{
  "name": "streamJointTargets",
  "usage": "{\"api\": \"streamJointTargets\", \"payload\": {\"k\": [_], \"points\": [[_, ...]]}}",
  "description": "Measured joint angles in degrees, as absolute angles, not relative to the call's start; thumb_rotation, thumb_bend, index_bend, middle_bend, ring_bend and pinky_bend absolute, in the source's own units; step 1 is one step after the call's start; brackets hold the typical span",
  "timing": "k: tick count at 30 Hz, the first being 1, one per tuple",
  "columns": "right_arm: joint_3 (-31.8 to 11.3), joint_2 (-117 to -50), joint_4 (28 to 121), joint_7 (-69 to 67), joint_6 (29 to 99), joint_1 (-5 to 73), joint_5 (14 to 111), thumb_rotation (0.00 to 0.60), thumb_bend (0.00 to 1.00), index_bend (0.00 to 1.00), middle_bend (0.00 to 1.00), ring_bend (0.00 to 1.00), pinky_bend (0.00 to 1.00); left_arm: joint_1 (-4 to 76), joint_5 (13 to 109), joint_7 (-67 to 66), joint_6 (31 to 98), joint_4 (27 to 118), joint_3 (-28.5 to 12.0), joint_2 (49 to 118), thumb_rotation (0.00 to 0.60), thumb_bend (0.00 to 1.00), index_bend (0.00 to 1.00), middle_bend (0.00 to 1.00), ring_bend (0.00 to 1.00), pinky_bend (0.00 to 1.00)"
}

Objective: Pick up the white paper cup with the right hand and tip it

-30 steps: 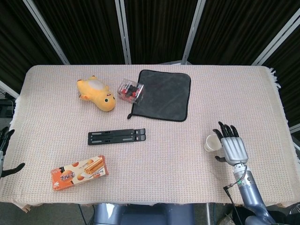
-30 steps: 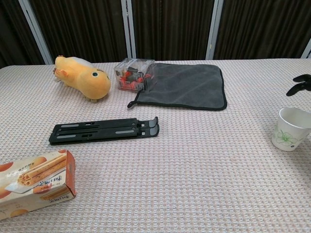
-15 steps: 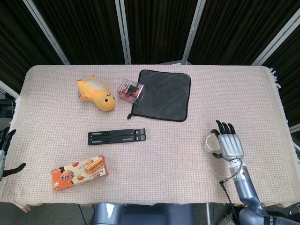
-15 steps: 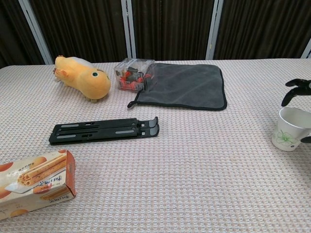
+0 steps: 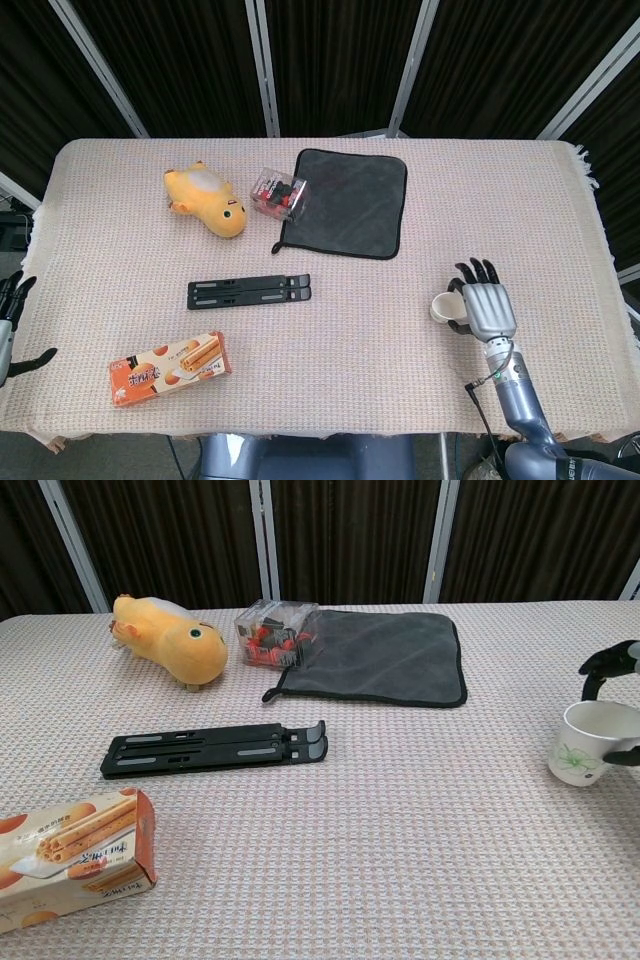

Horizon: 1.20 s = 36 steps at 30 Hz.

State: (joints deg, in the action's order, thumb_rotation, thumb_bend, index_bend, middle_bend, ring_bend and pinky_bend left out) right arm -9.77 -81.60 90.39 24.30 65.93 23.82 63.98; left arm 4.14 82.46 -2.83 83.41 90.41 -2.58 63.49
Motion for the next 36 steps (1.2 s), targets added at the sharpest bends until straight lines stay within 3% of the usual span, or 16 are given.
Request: {"api": "streamJointTargets", "payload": {"k": [10,23,27,29,31,34,36], "points": [[-11.0,-81.7,93.9,13.1,66.2,23.6,66.9,0.6,0.21,0.45,0.18,0.0,0.0,3.9,82.8,-2.9,84.1,90.6,-2.6,63.4,0.6,0.0,0.0,0.0,0.0,0.0],[-12.1,-87.8,83.4,5.9,63.4,24.1,63.1,0.6,0.21,0.45,0.17,0.0,0.0,3.9,82.8,-3.0,84.3,90.3,-2.7,63.7,0.6,0.0,0.0,0.0,0.0,0.0],[-12.0,-88.4,81.4,7.8,63.4,24.1,61.9,0.6,0.21,0.44,0.12,0.0,0.0,3.9,82.7,-3.2,84.4,90.4,-2.8,63.7,0.6,0.0,0.0,0.0,0.0,0.0],[-12.0,-88.6,80.9,9.5,63.6,24.1,60.9,0.6,0.2,0.38,0.06,0.0,0.0,3.9,82.7,-3.3,84.5,90.5,-2.8,63.7,0.6,0.0,0.0,0.0,0.0,0.0],[-12.0,-88.9,80.3,11.0,64.4,24.0,60.5,0.6,0.2,0.26,0.01,0.0,0.0,3.9,82.8,-3.4,84.6,90.6,-2.7,63.7,0.6,0.0,0.0,0.0,0.0,0.0],[-11.8,-89.5,79.5,13.2,66.7,23.8,60.7,0.6,0.19,0.15,0.0,0.0,0.0,3.9,82.9,-3.5,84.6,90.6,-2.7,63.7,0.6,0.0,0.0,0.0,0.0,0.0],[-11.6,-89.9,79.2,14.9,68.3,23.6,61.1,0.6,0.19,0.13,0.0,0.0,0.0,3.9,82.9,-3.5,84.6,90.7,-2.7,63.7,0.6,0.0,0.0,0.0,0.0,0.0]]}}
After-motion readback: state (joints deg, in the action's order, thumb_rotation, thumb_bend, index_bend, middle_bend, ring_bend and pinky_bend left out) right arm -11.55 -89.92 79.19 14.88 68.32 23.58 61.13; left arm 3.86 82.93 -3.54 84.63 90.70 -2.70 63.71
